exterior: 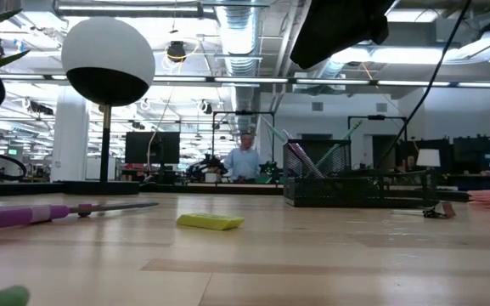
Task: Pick and place office supplies into organizer
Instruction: Put the blue pen into the black desk organizer
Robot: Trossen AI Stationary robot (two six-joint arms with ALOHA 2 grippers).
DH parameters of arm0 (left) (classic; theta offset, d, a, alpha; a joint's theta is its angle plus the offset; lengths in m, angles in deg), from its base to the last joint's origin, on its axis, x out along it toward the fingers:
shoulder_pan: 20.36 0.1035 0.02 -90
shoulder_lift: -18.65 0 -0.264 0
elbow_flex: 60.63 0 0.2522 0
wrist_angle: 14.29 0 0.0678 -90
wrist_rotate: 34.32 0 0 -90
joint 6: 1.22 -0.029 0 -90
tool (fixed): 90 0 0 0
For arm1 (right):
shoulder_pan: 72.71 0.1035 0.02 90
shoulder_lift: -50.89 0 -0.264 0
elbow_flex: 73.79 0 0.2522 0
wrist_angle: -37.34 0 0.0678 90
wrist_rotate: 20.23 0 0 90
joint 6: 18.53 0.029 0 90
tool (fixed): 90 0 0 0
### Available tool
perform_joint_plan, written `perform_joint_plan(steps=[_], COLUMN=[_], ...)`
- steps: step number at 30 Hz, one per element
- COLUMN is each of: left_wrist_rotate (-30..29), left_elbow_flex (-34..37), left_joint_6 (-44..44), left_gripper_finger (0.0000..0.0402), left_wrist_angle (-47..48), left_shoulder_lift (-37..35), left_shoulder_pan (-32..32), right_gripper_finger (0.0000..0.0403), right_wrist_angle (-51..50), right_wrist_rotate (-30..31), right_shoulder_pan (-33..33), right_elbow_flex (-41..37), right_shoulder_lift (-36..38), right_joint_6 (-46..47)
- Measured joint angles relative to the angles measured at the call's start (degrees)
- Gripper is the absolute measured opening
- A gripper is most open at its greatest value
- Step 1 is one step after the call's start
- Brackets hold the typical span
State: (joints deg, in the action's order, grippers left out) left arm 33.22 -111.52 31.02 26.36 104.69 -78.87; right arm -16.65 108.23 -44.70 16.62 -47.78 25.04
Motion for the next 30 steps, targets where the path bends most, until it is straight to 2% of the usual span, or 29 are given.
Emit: perform_joint_plan(steps=[11,14,21,25,30], left_wrist_rotate=[-0.92,-1.44,-2.02,-4.06,-10.24], left_elbow_flex=[-0.42,-0.27,-0.06,0.06,0.15], left_joint_6=[-0.16,-0.07,0.31,1.03,0.62], left_gripper_finger=[0.0130,0.0107,0.0014,0.0012,0.0001], left_wrist_angle=[-1.44,-2.28,-1.81,-1.83,-1.52], left_shoulder_lift=[4.24,4.11,4.15,4.23,4.15], left_shoulder_pan=[1.74,2.81,5.81,9.17,14.40], right_gripper_finger=[0.0093,0.0093,0.0093,0.0093,0.0093], right_wrist_angle=[-0.03,-0.04,-0.04,-0.04,1.22], right_wrist_rotate=[0.02,0.04,0.11,0.17,0.95], right_shoulder_pan=[0.11,0.09,0.09,0.11,0.13], right_elbow_flex=[0.00,0.00,0.00,0.00,-0.02], right_shoulder_lift=[0.00,0.00,0.00,0.00,0.00], right_joint_6=[-0.02,-0.02,-0.04,-0.06,-0.02])
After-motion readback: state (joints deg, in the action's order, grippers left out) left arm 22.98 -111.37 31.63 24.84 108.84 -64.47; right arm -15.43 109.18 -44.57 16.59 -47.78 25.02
